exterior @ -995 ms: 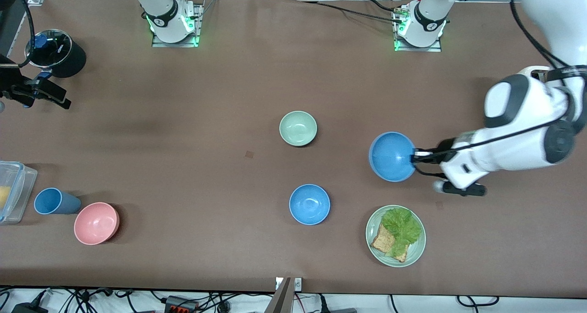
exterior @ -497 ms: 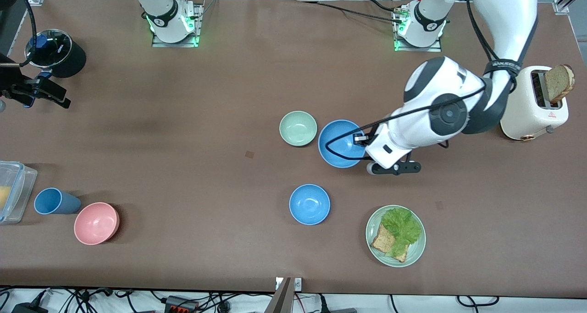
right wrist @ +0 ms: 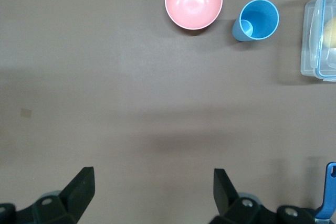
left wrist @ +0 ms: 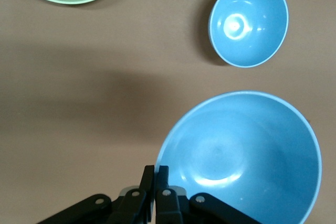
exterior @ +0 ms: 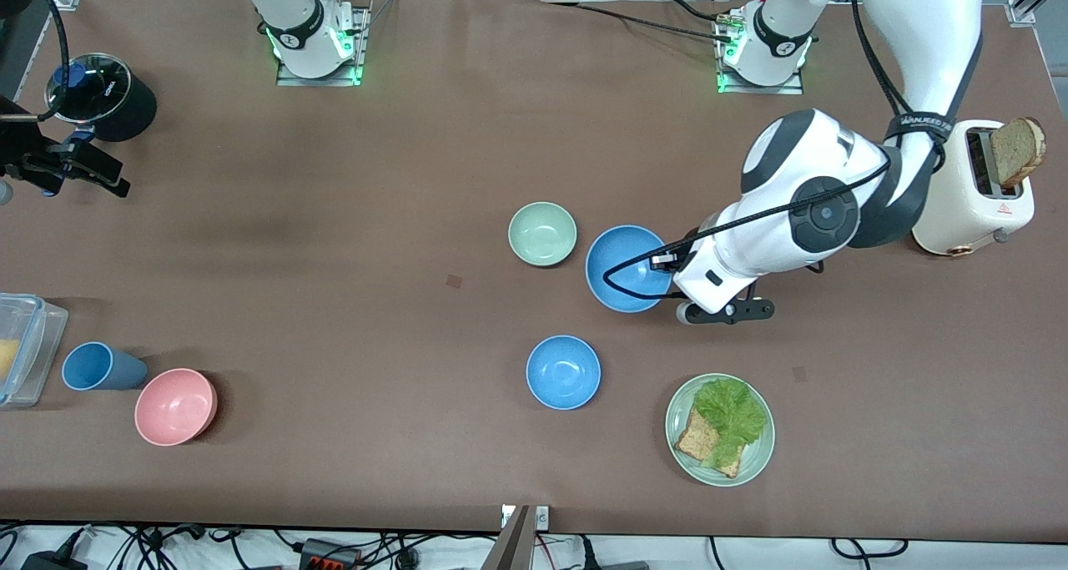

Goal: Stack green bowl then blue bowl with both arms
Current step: 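Carry the blue bowl with the left gripper over the green bowl, then lower the blue bowl into the green bowl and open the left gripper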

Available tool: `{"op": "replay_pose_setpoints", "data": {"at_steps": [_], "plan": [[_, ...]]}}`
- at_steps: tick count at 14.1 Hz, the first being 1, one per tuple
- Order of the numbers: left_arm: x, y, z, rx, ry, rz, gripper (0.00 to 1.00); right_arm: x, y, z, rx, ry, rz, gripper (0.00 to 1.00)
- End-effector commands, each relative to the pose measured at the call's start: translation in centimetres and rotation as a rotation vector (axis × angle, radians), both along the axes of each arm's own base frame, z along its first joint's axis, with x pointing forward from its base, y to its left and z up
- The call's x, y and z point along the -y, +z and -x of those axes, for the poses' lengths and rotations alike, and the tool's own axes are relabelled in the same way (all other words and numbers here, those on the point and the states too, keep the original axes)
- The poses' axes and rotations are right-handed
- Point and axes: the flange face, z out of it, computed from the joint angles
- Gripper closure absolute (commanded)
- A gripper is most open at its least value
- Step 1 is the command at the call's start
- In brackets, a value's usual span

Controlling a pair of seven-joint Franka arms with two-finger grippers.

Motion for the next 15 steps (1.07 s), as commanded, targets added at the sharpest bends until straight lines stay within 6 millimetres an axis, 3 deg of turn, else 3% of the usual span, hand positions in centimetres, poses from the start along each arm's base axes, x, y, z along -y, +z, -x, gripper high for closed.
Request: {"op": "replay_pose_setpoints", "data": {"at_steps": [1,3,5,10,13,15], "plan": [[0.4,-0.8,2.7,0.067,0.008,-0.027,1.0,-0.3,0.4,0.9,0.008,0.023,0.016,0.0],[1.8,-3.2,5.7,0.081,0.038,-0.007,1.0,-0.3,0.4,0.9,0.007,0.021,0.016,0.0],[3.3,-4.3,7.1,0.079,0.036,-0.021,1.0,-0.4,0.4,0.9,0.005,0.024,0.016,0.0],[10.3,-8.1,11.4,0.028,0.171,-0.023,1.0,-0.6,0.4,1.3,-0.012,0.024,0.012,0.0],[11.3,-10.5,12.4,0.005,0.238,-0.035,1.0,-0.5,0.5,1.3,-0.008,0.024,0.012,0.0],[13.1,-12.4,13.8,-0.031,0.266,-0.056,1.0,-0.5,0.6,1.3,-0.007,0.024,0.012,0.0]]}}
